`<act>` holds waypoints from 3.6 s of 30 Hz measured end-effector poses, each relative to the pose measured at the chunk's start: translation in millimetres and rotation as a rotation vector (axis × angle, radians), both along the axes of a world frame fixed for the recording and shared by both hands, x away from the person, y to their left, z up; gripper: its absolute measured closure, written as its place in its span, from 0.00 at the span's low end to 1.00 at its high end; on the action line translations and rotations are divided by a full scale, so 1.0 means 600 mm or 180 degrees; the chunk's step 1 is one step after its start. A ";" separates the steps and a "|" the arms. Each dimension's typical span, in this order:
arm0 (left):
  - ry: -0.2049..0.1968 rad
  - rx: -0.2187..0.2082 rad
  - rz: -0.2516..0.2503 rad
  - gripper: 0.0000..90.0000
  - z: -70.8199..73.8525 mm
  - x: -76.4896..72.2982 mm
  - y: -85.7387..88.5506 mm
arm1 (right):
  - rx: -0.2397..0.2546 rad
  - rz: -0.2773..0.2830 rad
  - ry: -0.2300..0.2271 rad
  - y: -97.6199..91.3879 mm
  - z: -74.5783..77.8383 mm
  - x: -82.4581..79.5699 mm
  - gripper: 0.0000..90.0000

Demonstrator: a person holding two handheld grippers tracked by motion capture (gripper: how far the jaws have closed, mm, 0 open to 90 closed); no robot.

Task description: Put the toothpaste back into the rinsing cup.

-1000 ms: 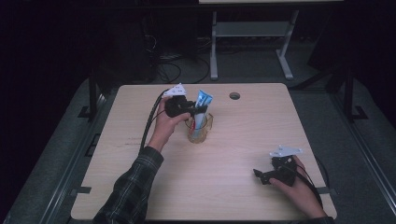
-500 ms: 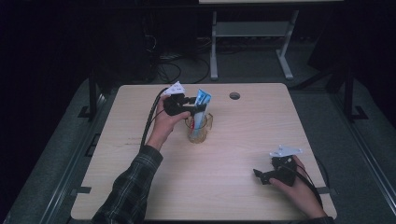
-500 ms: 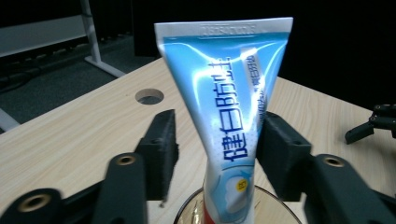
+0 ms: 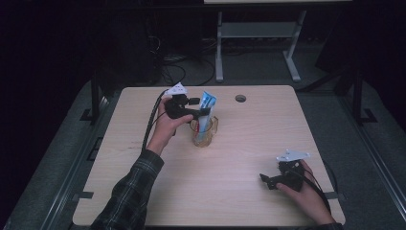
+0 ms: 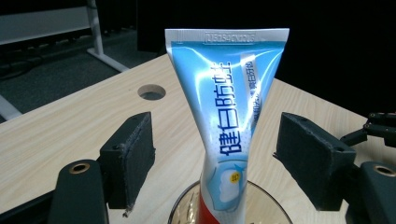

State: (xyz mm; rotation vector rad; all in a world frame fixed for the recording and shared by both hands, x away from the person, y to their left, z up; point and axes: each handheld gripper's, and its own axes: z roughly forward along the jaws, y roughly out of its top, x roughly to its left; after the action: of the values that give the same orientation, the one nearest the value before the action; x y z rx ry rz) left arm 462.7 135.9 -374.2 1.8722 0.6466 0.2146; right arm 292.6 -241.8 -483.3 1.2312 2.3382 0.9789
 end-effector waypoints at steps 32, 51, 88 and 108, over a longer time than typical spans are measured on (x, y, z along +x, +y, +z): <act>0.0152 0.0471 0.0138 0.27 0.013 -0.094 0.074 | 0.0000 0.0004 0.0002 -0.001 0.000 0.001 0.00; 0.0136 0.0692 0.0221 0.27 -0.015 -0.184 0.127 | 0.0007 0.0001 0.0004 -0.001 0.000 0.001 0.00; 0.0409 0.1217 0.0617 0.25 -0.146 -0.299 0.229 | -0.0005 -0.0001 -0.0001 -0.001 0.000 0.001 0.00; 0.0316 0.1192 0.0712 0.15 -0.168 -0.304 0.249 | -0.0007 -0.0011 0.0007 -0.001 0.000 0.000 0.00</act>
State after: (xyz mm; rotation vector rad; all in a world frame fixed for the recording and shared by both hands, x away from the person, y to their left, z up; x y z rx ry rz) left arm 280.2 285.4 -475.0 2.1765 0.9358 0.4130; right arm 292.8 -242.2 -483.2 1.2358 2.3374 0.9741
